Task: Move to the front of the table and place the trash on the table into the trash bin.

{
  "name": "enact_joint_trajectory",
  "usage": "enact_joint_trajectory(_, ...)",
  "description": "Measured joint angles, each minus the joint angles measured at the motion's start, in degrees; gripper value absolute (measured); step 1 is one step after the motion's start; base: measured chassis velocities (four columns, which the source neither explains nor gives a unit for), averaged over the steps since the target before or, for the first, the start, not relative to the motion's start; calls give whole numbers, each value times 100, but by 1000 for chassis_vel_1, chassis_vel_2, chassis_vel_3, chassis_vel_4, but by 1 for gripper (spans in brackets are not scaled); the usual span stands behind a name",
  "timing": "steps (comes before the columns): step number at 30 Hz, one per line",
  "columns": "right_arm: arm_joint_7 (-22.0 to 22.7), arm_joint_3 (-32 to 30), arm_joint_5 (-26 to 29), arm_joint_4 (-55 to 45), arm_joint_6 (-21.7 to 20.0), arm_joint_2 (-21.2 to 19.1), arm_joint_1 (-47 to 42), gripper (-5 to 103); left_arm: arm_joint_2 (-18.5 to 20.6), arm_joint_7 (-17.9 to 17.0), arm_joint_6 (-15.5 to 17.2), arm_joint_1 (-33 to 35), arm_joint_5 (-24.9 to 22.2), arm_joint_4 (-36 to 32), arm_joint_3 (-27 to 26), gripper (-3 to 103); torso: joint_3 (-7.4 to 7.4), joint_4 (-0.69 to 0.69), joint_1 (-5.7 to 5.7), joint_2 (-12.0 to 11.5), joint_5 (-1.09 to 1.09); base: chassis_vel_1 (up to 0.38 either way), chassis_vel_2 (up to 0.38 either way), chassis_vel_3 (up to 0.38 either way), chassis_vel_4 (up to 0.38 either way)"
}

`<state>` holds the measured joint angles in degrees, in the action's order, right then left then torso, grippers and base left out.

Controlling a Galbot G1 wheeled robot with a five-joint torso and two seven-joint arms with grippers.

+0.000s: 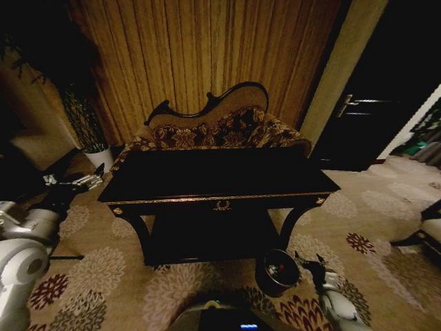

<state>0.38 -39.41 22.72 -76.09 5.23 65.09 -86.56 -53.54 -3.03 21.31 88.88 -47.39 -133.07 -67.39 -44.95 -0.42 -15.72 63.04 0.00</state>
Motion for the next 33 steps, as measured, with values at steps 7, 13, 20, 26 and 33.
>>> enact_joint_trajectory(7,-94,-46,1,-50,0,-10,-13,100,-2,30,-8,-3,2,1,-10,100,0,0,0,0,0,0,0,0,0)
enact_joint_trajectory(13,-81,-208,100,-505,164,-89,-129,100,-21,33,-38,21,3,8,-32,100,0,-1,0,0,2,0,0,0,0)
enact_joint_trajectory(20,136,-541,694,-2560,15,-313,-629,100,-96,40,-55,-3,5,1,-37,100,0,0,0,0,-2,0,0,0,0)
enact_joint_trajectory(26,217,-700,927,-4172,-593,-348,-979,100,-199,39,-18,90,6,-117,-110,100,0,0,0,0,-1,0,0,0,0)
enact_joint_trajectory(33,717,-636,1393,-5496,-1571,-498,-834,100,-442,5,70,213,95,-235,-144,100,0,1,0,0,0,0,0,0,0)
